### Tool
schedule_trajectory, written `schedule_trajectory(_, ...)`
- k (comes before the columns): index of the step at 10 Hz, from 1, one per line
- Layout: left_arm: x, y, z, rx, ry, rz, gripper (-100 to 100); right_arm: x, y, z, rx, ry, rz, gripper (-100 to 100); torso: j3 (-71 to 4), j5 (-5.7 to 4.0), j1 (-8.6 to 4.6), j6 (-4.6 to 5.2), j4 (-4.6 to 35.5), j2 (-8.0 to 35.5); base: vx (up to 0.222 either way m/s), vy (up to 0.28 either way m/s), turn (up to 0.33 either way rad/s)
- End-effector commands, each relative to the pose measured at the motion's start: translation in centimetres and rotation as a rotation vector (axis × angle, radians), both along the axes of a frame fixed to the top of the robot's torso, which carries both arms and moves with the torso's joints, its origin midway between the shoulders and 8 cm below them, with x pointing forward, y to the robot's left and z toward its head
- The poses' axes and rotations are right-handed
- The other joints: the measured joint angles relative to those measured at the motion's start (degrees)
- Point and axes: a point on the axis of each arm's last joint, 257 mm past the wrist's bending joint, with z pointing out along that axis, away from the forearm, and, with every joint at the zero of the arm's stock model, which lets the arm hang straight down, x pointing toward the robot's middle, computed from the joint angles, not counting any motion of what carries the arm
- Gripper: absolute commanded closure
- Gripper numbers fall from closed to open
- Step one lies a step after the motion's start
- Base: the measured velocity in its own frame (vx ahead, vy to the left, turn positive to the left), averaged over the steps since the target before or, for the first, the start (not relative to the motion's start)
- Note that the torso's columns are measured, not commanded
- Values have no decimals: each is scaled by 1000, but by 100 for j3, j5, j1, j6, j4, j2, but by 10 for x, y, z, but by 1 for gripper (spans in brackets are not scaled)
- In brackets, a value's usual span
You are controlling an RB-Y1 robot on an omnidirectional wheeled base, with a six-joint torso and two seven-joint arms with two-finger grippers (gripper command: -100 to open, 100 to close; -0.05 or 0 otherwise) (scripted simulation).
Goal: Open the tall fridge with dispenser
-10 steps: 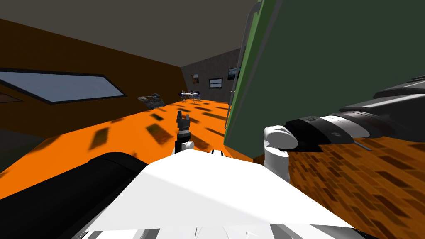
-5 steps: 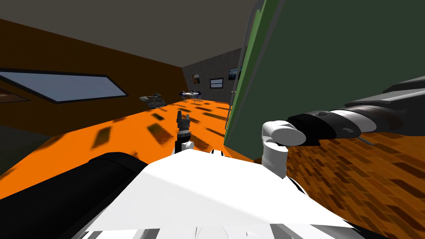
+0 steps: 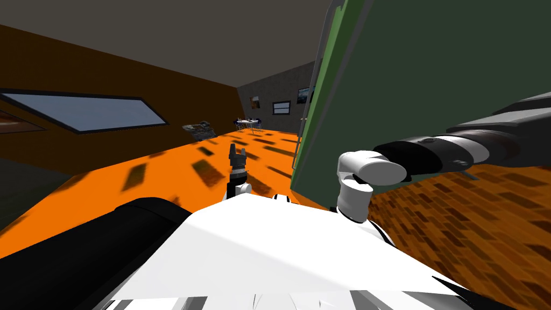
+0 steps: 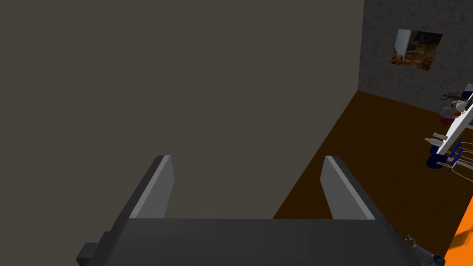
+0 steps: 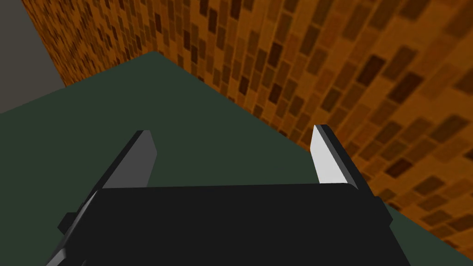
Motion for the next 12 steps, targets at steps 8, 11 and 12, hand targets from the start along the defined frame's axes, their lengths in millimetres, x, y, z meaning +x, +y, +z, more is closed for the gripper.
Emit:
schedule_trajectory(8,0,0,0,0,0,0,0,52,1,2,177,-110,280,-100,3,-2,-4,3,0,4,31,-2,29)
schedule_trajectory(11,0,0,0,0,0,0,0,70,7,6,219,-130,369,-100,2,-2,-5,3,0,4,37,-7,31)
schedule_trajectory(12,0,0,0,0,0,0,0,77,9,5,228,-124,396,-100,-1,0,0,0,0,-1,43,-4,40)
